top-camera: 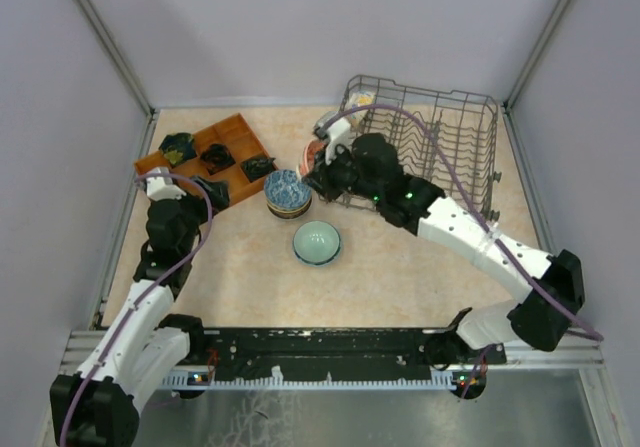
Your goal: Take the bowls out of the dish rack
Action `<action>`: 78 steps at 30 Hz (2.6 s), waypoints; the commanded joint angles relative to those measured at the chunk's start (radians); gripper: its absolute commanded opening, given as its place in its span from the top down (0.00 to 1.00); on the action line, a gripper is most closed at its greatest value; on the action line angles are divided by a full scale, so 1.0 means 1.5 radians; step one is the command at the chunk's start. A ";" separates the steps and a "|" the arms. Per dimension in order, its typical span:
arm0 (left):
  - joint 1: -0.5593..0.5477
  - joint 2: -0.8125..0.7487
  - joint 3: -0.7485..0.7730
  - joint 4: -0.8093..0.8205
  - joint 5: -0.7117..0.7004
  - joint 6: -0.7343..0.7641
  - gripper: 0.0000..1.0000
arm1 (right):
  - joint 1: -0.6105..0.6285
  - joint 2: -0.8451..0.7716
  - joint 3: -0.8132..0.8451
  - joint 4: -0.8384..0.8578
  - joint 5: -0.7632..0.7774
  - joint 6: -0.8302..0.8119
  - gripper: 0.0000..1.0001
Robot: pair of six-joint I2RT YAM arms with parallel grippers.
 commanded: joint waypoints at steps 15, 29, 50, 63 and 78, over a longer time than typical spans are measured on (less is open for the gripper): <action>0.004 -0.006 0.045 -0.048 0.022 0.035 0.01 | 0.243 0.167 0.113 -0.341 0.305 -0.023 1.00; 0.004 0.005 0.042 -0.035 0.021 0.028 0.01 | 0.262 0.232 0.105 -0.338 0.312 -0.014 1.00; 0.004 0.004 0.038 -0.034 0.017 0.027 0.01 | 0.290 0.282 0.136 -0.352 0.347 -0.001 0.72; 0.004 -0.012 0.034 -0.039 0.011 0.026 0.01 | 0.296 0.117 0.147 -0.306 0.433 -0.004 0.57; 0.005 -0.043 -0.010 0.009 0.005 0.003 0.01 | -0.197 -0.032 -0.044 0.170 0.123 0.083 0.51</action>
